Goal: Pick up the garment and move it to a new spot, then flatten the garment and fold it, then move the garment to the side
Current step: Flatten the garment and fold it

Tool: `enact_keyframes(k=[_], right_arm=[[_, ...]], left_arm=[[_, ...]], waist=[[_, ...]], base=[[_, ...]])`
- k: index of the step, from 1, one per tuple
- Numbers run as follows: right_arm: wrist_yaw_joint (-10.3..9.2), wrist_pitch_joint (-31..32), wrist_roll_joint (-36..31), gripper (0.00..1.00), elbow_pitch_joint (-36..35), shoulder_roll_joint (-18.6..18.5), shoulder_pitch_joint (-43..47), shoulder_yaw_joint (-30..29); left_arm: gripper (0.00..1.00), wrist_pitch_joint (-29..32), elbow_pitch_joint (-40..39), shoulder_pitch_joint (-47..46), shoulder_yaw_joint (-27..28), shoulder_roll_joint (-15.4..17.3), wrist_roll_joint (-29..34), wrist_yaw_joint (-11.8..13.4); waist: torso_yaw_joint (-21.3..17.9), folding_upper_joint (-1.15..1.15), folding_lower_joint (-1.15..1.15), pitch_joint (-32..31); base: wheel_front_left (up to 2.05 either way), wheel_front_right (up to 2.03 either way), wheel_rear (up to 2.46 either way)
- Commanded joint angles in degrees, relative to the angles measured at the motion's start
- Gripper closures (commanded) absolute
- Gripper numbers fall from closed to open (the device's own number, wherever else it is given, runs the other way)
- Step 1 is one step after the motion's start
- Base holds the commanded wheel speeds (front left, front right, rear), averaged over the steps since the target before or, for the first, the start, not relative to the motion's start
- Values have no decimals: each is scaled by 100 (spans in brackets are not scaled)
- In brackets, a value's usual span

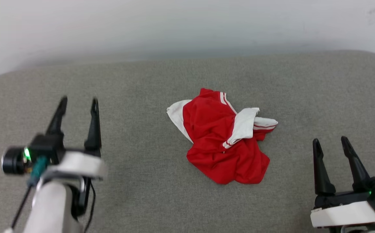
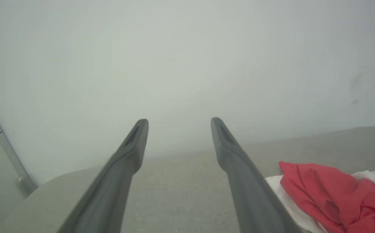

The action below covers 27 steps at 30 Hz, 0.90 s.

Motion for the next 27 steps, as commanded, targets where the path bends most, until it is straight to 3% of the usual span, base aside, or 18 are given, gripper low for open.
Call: enact_keyframes(k=[1, 2, 7, 10, 13, 17, 27], right_arm=[[-4, -12, -40, 0, -34, 7, -104, -13], [-4, -12, -70, 0, -57, 7, -196, -38], [-4, -12, -75, 0, -122, 8, -428, -44], [-4, -12, -72, 0, -158, 7, -519, -38], [-4, -12, -81, 0, -230, 7, -650, -26], [-4, -12, -92, 0, -289, 7, -787, -23], [-4, -12, -46, 0, -362, 7, -1080, -6]], left_arm=[[0, 17, 56, -253, -22, 48, -3, -66], [0, 142, 238, -833, -119, 202, 32, -232], [0, 705, 538, -2136, -436, 378, -81, -520], [0, 946, 559, -2681, -551, 469, -156, -589], [0, 1561, 715, -3287, -872, 590, -316, -653], [0, 2574, 854, -4045, -1582, 840, -698, -674], [0, 5144, 839, -5393, -3633, 1708, -2393, -679]], waist=[[-36, 0, 0, 183], [-55, 0, 0, 360], [-127, 0, 0, 768], [-167, 0, 0, 929], [-235, 0, 0, 1158], [-332, 0, 0, 1413], [-521, 0, 0, 1921]], base=[[0, 0, 0], [0, 0, 0], [0, 0, 0], [0, 0, 0], [0, 0, 0], [0, 0, 0], [0, 0, 0]])
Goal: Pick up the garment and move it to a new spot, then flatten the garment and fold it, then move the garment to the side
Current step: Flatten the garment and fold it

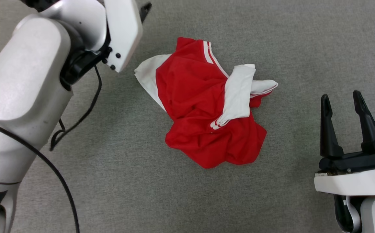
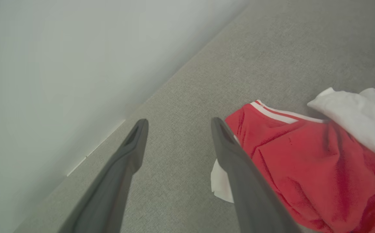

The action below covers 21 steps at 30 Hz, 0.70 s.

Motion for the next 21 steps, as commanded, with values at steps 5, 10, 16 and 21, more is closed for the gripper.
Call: enact_keyframes(k=[5, 10, 16, 21], right_arm=[[-4, -12, 70, 0, -68, 7, -223, 50], [-4, -12, 96, 0, -63, 7, -375, 81], [-4, -12, 178, 0, -59, 7, -491, 104], [-4, -12, 147, 0, -17, 7, -483, 58]], left_arm=[[0, 1098, -115, -515, -1049, 354, -710, -4], [0, 1959, 41, -922, -2210, 653, -1407, -5], [0, 1945, 540, -785, -3066, 641, -1889, -7], [100, 1832, 633, -828, -3416, 666, -2078, -6]], waist=[[-150, 0, -1, 307], [-297, 0, -1, 622], [-438, 0, -1, 821], [-427, 0, -1, 757]], base=[[0, 0, 0], [0, 0, 0], [0, 0, 0], [0, 0, 0]])
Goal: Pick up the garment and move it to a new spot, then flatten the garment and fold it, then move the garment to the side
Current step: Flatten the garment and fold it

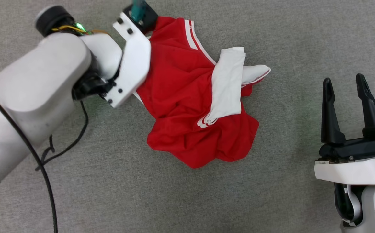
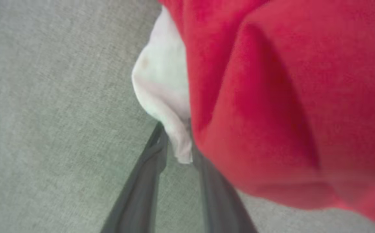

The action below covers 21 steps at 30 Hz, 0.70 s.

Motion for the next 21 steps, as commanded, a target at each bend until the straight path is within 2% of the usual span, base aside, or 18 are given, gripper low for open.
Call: enact_keyframes(k=[1, 5, 8, 14, 21], right_arm=[[-4, -12, -15, 0, 21, 7, -48, -30], [-4, -12, -55, 0, 81, 7, 103, -60], [-4, -12, -87, 0, 129, 7, 202, -49], [-4, -12, -151, 0, 160, 7, 337, -17], [-4, -12, -162, 0, 150, 7, 392, 25]], left_arm=[[100, -85, 104, 219, -229, -14, -30, -6], [100, -531, -11, 119, -213, 39, -221, -6], [100, -824, -99, 157, -176, 202, -390, -3], [100, -1072, -218, 451, -44, 903, -736, 13], [100, -1101, -129, 1034, 34, 1780, -1067, 357]], waist=[[37, 0, 0, -81], [205, 0, 0, -367], [369, 0, 0, -622], [645, 0, 0, -985], [689, 0, 0, -1009]], base=[[0, 0, 0], [0, 0, 0], [0, 0, 0], [0, 0, 0], [0, 0, 0]])
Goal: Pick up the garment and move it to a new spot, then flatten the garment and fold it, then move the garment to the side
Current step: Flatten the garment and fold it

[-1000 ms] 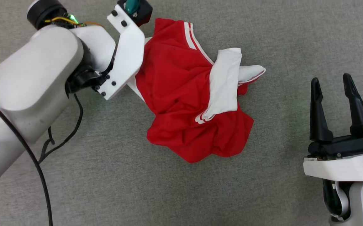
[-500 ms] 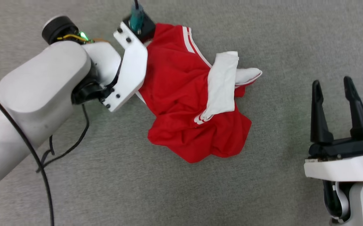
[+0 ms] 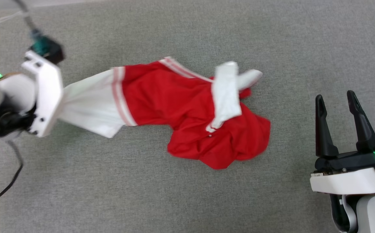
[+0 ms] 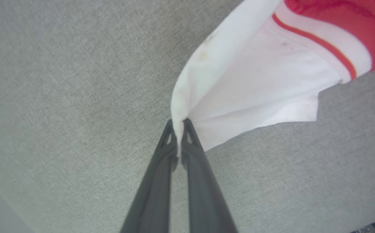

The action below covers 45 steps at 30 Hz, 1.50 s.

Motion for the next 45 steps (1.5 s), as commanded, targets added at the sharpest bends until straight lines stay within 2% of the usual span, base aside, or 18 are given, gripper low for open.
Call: enact_keyframes(k=[1, 5, 11, 13, 21, 25, 28, 35, 40, 45], right_arm=[[-4, -12, -3, 0, -4, 5, 72, 6], [-4, -11, -19, 0, 13, 6, 68, 20], [-4, -11, -35, 0, 59, 6, 77, -13], [-4, -11, -48, 0, 74, 6, 102, -47], [-4, -11, -109, 0, 108, 6, 200, -61], [-4, -11, -95, 0, 106, 6, 209, -40], [-4, -11, -69, 0, 96, 5, 227, -17], [-4, -11, 26, 0, 60, 6, 201, 12], [-4, -11, 92, 0, 56, 6, 151, -14], [-4, -11, 133, 0, 29, 5, 57, -7]], left_arm=[[100, -79, 106, 214, 44, 130, -108, 113], [100, -242, 402, 522, 74, 323, -268, 293], [100, -649, 780, 792, 98, 140, -305, 375], [0, -961, 865, 787, 143, 37, -212, 375], [0, -1950, 831, 406, 255, -186, 306, 253], [0, -2155, 488, 66, 405, -328, 381, 183], [0, -2012, 163, -188, 487, -472, 291, 140], [0, -1140, -780, -632, 242, -925, 178, -10], [0, -746, -1385, -580, 4, -1192, 64, -86], [0, -490, -1547, -399, -207, -1424, 103, -158]], waist=[[-29, 0, 0, 43], [-95, 0, 0, 110], [-128, 0, 0, 83], [-102, 0, 0, 18], [55, 0, 0, -316], [79, 0, 0, -419], [59, 0, 0, -441], [-138, 0, 0, -334], [-300, 0, 0, -236], [-407, 0, 0, -75]], base=[[0, 0, 0], [0, 0, 0], [0, 0, 0], [0, 0, 0], [0, 0, 0], [0, 0, 0], [0, 0, 0], [0, 0, 0], [0, 0, 0], [0, 0, 0]])
